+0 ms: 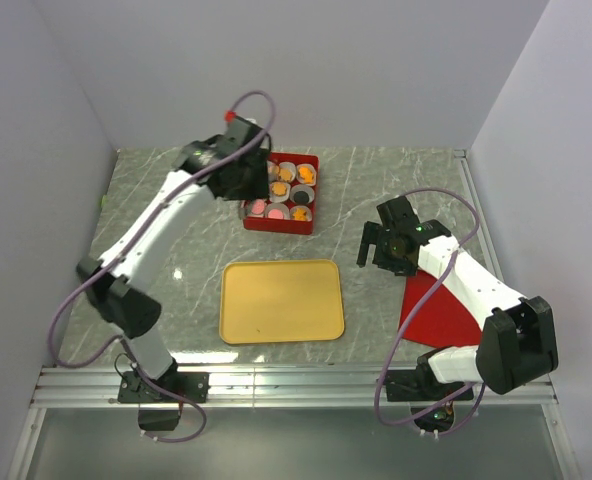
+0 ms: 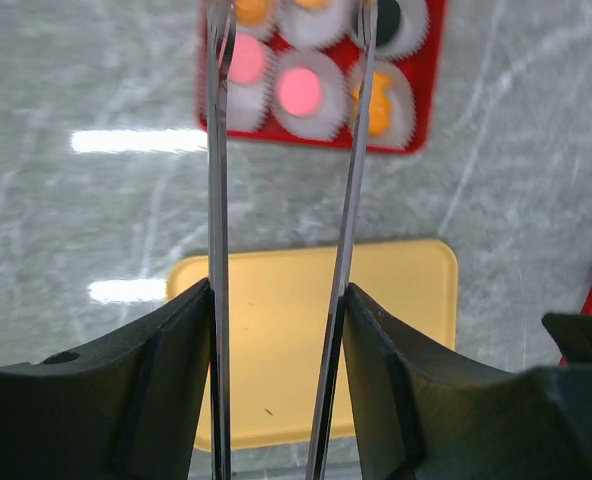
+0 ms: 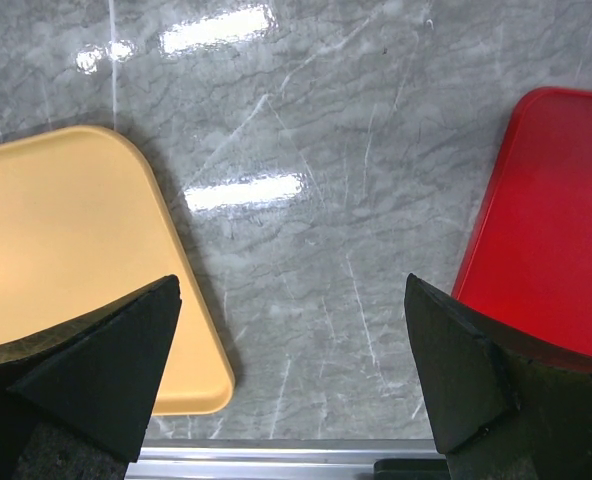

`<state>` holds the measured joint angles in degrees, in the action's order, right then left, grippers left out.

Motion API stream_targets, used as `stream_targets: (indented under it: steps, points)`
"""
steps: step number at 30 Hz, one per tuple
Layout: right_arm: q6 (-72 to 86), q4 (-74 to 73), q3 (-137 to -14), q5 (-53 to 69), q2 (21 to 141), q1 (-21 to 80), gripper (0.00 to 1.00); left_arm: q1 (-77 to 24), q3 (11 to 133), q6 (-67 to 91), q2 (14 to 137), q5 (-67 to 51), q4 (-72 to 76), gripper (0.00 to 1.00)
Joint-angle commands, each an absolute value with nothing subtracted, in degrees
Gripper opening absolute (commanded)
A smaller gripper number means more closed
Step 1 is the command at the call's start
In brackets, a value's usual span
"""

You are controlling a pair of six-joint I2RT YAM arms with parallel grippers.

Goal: Pack the cookies

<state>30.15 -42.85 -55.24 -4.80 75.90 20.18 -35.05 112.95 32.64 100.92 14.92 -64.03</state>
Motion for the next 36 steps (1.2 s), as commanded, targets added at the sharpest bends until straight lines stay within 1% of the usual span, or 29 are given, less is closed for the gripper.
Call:
stream_targets:
  steps: [1, 6, 10, 15, 25, 28, 36]
  points:
    - [29.62, -42.45, -57.66, -4.22, 74.36, 19.77, 1.0, -30.08, 107.25, 33.4, 94.84, 18.19, -61.88, 0.57]
    - [29.62, -42.45, -57.66, -3.16, 74.36, 19.69, 1.0, -24.44, 97.76, 31.82, 89.75, 19.86, -58.98, 0.59]
    - [29.71, -42.54, -57.57, -2.64, 74.09, 19.69, 1.0, -18.39, 90.38, 30.68, 87.89, 19.43, -55.38, 0.59]
    - [29.88, -42.28, -56.87, -2.37, 73.39, 19.69, 1.0, -14.59, 81.94, 29.88, 86.57, 18.81, -50.11, 0.59]
    - [29.88, -42.1, -56.69, -2.46, 73.83, 19.69, 1.0, -9.15, 72.16, 28.48, 90.26, 16.7, -42.89, 0.57]
    - [29.88, -42.01, -56.51, -2.55, 73.92, 19.69, 1.0, -8.18, 70.49, 28.13, 92.19, 16.35, -41.84, 0.56]
    - [29.71, -41.84, -56.69, -2.81, 74.44, 19.69, 1.0, -7.03, 64.52, 27.86, 96.33, 12.75, -38.32, 0.57]
